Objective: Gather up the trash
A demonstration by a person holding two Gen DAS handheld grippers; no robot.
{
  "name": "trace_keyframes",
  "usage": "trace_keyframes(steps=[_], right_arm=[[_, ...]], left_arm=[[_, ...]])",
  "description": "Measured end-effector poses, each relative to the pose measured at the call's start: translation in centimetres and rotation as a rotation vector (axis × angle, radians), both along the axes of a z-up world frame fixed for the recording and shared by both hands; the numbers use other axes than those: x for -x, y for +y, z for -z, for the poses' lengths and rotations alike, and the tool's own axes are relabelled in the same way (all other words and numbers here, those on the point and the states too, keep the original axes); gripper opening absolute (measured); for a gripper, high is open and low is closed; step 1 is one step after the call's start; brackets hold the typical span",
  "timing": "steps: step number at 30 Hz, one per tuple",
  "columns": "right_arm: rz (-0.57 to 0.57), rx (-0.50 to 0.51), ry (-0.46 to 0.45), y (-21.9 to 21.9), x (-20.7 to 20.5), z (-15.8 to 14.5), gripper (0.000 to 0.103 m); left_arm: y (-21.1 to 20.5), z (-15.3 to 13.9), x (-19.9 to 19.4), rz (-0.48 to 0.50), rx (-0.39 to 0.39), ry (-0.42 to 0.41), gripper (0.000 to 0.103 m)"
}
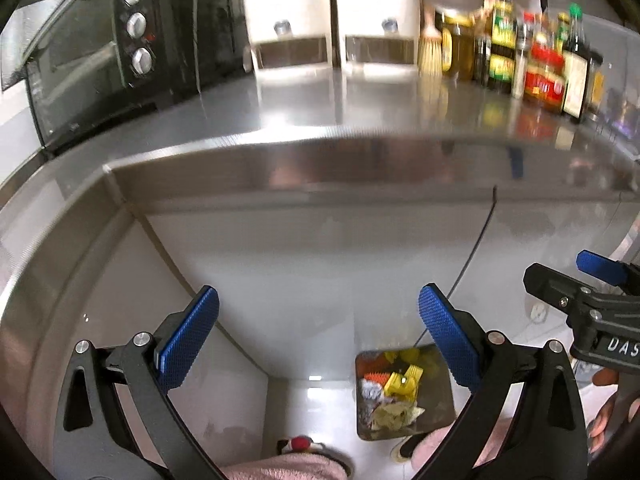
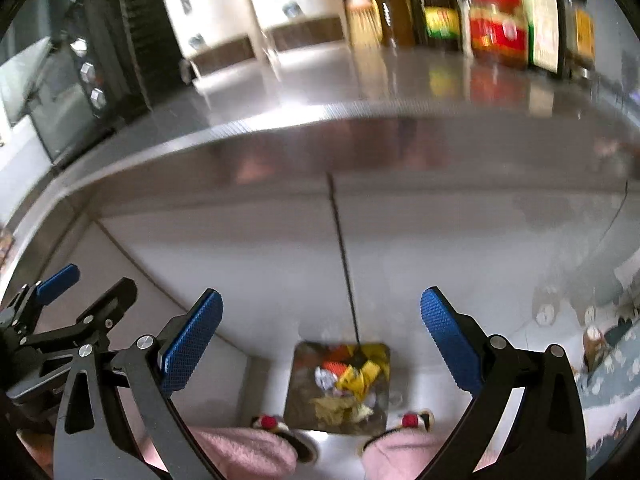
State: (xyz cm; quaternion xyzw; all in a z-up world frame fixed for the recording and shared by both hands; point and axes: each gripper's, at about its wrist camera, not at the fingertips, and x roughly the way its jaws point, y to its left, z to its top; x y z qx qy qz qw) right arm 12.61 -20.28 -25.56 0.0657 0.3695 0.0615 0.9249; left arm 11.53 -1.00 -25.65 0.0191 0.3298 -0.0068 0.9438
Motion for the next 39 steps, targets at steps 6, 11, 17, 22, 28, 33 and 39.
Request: trace_keyframes(steps=[6,11,17,22,28,33,39], right_arm=[[-0.025,0.007,-0.131,0.8,2.1,-4.4,0.1],[-0.043,0.028,-0.208,1.5,2.6,-7.4,0.1],[-0.062,0.03,-0.247,2.1,1.9,-9.7,0.1],[-0.06,0.036,-0.275,2.4,1.9,-11.1,0.1],[-0.057,0.045,-0.292,2.3,1.6,-12.0,0.1],[-0.06,0.047,-0.301,2.3,1.3,-12.5,0.1],[-0.058,0.046,-0.302,2.3,0.9,-12.7,0.1]], left_arm=[[0.9,-4.0,1.4,-0.03,-0.034,-0.106,0.095],[1.5,-6.7,2.2,-0.055,-0.043,-0.158,0.095],[2.2,-8.6,2.1,-0.077,-0.041,-0.189,0.095],[2.8,-9.9,2.0,-0.095,-0.039,-0.22,0.095],[3.3,-11.5,1.9,-0.107,-0.037,-0.256,0.095],[3.6,-12.0,1.5,-0.109,-0.034,-0.265,0.095],[3.5,-12.3,1.3,-0.11,-0.036,-0.274,0.095]])
